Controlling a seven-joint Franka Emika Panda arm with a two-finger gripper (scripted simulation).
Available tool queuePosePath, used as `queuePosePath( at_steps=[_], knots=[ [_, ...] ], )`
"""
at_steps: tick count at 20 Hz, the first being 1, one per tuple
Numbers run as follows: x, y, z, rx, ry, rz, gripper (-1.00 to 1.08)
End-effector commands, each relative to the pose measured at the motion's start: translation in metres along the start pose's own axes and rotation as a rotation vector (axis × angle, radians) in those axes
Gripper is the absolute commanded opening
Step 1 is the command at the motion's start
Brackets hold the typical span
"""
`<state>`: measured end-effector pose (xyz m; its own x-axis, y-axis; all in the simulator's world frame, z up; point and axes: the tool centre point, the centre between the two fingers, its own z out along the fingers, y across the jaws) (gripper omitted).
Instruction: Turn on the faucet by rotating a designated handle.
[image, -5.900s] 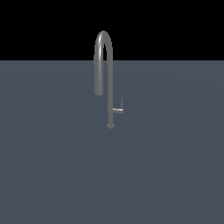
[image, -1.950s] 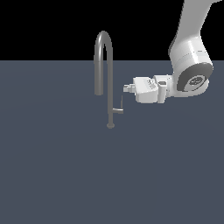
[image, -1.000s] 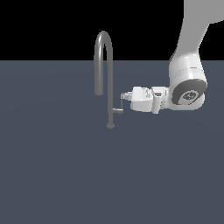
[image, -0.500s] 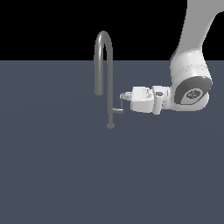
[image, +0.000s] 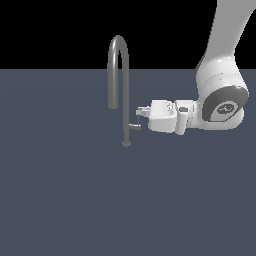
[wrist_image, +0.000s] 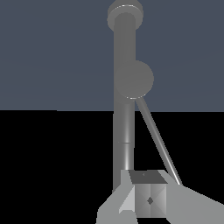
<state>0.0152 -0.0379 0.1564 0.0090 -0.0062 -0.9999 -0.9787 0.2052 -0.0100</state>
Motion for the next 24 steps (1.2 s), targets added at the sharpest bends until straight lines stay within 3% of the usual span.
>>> queuePosePath(
  at_steps=[1,3,11,13,20,21,22,24],
  knots=[
    [0.002,0.014,0.000,-0.007,-0.004,0.010,-1.00],
    [-0.001,0.006,0.000,-0.002,-0.001,-0.002,-1.00],
    [0.020,0.040,0.000,-0.007,-0.004,0.009,-1.00],
    [0.009,0.028,0.000,-0.001,-0.002,-0.016,-1.00],
    [0.051,0.057,0.000,-0.007,-0.004,0.009,-1.00],
    [0.051,0.057,0.000,-0.007,-0.004,0.009,-1.00],
    [0.031,0.045,0.000,-0.006,-0.008,-0.024,-1.00],
    [0.044,0.047,0.000,-0.006,-0.008,-0.017,-1.00]
  ],
)
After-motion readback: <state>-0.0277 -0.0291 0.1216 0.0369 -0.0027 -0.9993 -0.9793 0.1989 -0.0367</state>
